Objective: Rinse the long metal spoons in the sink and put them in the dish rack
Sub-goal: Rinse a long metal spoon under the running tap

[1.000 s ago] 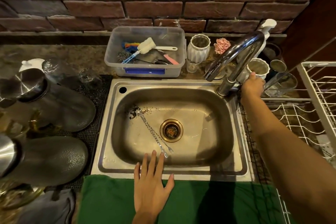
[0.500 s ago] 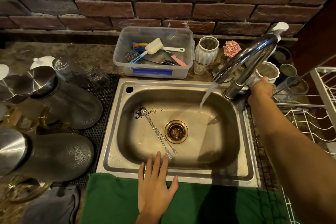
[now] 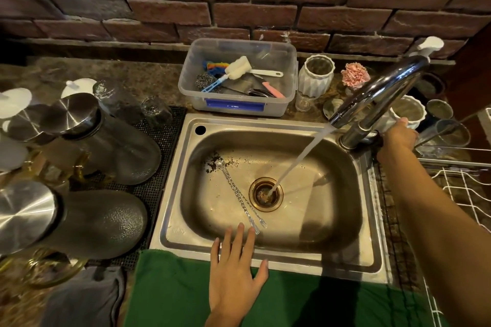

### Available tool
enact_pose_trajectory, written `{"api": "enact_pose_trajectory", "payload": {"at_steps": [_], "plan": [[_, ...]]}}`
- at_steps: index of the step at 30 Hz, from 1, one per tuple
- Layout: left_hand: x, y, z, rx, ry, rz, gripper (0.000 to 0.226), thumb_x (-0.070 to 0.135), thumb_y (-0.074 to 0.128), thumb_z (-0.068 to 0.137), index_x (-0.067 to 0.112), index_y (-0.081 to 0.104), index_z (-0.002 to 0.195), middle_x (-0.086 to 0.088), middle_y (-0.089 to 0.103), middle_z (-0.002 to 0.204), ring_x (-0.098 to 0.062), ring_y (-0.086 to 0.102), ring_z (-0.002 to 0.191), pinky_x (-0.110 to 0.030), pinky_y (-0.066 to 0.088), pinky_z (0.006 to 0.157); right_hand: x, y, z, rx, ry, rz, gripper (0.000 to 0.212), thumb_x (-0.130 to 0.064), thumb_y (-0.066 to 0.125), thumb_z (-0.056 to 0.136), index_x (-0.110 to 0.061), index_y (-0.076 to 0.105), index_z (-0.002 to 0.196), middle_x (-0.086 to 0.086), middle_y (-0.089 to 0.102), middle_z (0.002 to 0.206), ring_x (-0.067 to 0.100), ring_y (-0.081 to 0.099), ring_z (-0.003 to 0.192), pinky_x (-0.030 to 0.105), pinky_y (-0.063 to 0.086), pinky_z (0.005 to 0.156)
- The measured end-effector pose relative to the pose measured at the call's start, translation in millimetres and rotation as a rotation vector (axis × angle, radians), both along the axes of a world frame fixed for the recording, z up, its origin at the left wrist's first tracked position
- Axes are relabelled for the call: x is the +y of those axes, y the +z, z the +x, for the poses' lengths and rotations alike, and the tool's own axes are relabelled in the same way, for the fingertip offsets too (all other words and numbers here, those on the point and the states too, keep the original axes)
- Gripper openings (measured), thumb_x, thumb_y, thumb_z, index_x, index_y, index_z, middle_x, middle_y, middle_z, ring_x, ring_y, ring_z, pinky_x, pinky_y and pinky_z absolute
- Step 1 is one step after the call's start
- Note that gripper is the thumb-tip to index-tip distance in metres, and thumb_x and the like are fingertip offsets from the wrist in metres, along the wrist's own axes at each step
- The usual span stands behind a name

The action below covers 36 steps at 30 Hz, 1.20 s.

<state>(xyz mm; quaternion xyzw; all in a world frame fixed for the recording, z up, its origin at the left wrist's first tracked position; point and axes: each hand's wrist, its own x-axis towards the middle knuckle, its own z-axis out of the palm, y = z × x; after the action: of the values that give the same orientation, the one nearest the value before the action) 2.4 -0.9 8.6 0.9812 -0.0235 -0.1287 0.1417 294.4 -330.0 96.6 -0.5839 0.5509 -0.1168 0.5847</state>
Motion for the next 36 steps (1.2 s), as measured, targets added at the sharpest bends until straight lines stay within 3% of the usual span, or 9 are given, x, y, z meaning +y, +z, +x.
{"api": "enact_pose_trajectory", "payload": {"at_steps": [3, 6, 8, 10, 14, 18, 23, 30, 36], "plan": [[-0.6, 4.6, 5.1, -0.043, 0.066, -0.100, 0.066, 0.053, 0.054, 0.089, 0.026, 0.045, 0.149, -0.001, 0.052, 0.152, -0.021, 0.050, 0.139, -0.047, 0.033, 0.115, 15.3, 9.6, -18.1, -0.088, 0.004, -0.032, 0.044, -0.037, 0.049, 0.097, -0.014, 0.051, 0.134, 0.010, 0.060, 0.132, 0.023, 0.061, 0.110, 0.031, 0.053, 0.082], [0.8, 8.2, 31.9, -0.089, 0.218, -0.228, 0.054, 0.031, 0.061, 0.093, 0.023, 0.047, 0.145, 0.000, 0.055, 0.146, -0.017, 0.055, 0.132, -0.043, 0.045, 0.110, 29.9, 7.8, -47.3, -0.099, 0.075, -0.089, 0.032, -0.020, 0.049, 0.096, -0.012, 0.060, 0.126, 0.011, 0.065, 0.117, 0.023, 0.061, 0.105, 0.039, 0.051, 0.090], [4.2, 7.3, 64.1, -0.038, 0.466, -0.401, 0.044, 0.026, 0.059, 0.097, 0.023, 0.052, 0.140, 0.004, 0.058, 0.139, -0.015, 0.058, 0.122, -0.038, 0.051, 0.102, 41.6, 1.5, -67.2, -0.049, 0.152, -0.074, 0.026, -0.017, 0.048, 0.097, -0.013, 0.064, 0.118, 0.013, 0.063, 0.111, 0.025, 0.060, 0.101, 0.042, 0.051, 0.090], [11.1, 2.1, 102.3, 0.076, 0.743, -0.589, 0.037, 0.027, 0.058, 0.099, 0.020, 0.055, 0.136, 0.002, 0.062, 0.130, -0.016, 0.061, 0.113, -0.036, 0.053, 0.096, 57.2, -4.3, -89.1, -0.044, 0.229, 0.018, 0.017, -0.016, 0.049, 0.100, -0.016, 0.063, 0.109, 0.007, 0.063, 0.098, 0.018, 0.061, 0.086, 0.030, 0.052, 0.073], [27.4, -29.0, 159.7, 0.210, 0.956, -0.523, 0.018, 0.015, 0.059, 0.098, 0.008, 0.065, 0.113, -0.005, 0.065, 0.101, -0.021, 0.061, 0.096, -0.027, 0.042, 0.076, 88.4, -11.5, -130.1, 0.012, 0.348, 0.106, 0.023, -0.015, 0.053, 0.100, -0.011, 0.064, 0.121, 0.006, 0.067, 0.103, 0.016, 0.064, 0.091, 0.027, 0.050, 0.070], [29.7, -61.1, 181.1, 0.314, 0.958, -0.498, 0.013, 0.019, 0.063, 0.093, 0.008, 0.067, 0.097, -0.011, 0.070, 0.098, -0.026, 0.064, 0.089, -0.034, 0.053, 0.074, 101.7, -21.9, -155.3, 0.057, 0.369, 0.176, 0.024, -0.007, 0.047, 0.102, -0.002, 0.061, 0.121, 0.014, 0.068, 0.104, 0.033, 0.065, 0.102, 0.032, 0.050, 0.075], [19.2, -78.8, 194.4, 0.325, 0.965, -0.434, 0.030, 0.037, 0.067, 0.090, 0.007, 0.066, 0.096, -0.008, 0.067, 0.090, -0.026, 0.060, 0.081, -0.032, 0.042, 0.067, 103.0, -32.8, -172.7, 0.136, 0.356, 0.210, 0.016, -0.005, 0.050, 0.101, -0.007, 0.066, 0.099, 0.016, 0.071, 0.100, 0.033, 0.068, 0.092, 0.037, 0.053, 0.075], [16.2, -87.0, 203.6, 0.285, 0.934, -0.349, 0.022, 0.026, 0.065, 0.094, 0.004, 0.068, 0.099, -0.015, 0.071, 0.098, -0.033, 0.067, 0.094, -0.040, 0.055, 0.078, 104.8, -42.1, -174.5, 0.176, 0.374, 0.233, 0.017, -0.004, 0.050, 0.101, -0.006, 0.066, 0.100, 0.018, 0.072, 0.103, 0.036, 0.068, 0.096, 0.038, 0.053, 0.073], [17.9, -87.4, 201.8, 0.251, 1.001, -0.379, 0.016, 0.019, 0.065, 0.092, 0.005, 0.072, 0.095, -0.016, 0.073, 0.097, -0.035, 0.068, 0.094, -0.037, 0.053, 0.075, 112.5, -40.2, -173.4, 0.173, 0.444, 0.237, 0.019, -0.004, 0.047, 0.102, -0.003, 0.066, 0.102, 0.020, 0.071, 0.106, 0.038, 0.068, 0.099, 0.045, 0.053, 0.086]]}}
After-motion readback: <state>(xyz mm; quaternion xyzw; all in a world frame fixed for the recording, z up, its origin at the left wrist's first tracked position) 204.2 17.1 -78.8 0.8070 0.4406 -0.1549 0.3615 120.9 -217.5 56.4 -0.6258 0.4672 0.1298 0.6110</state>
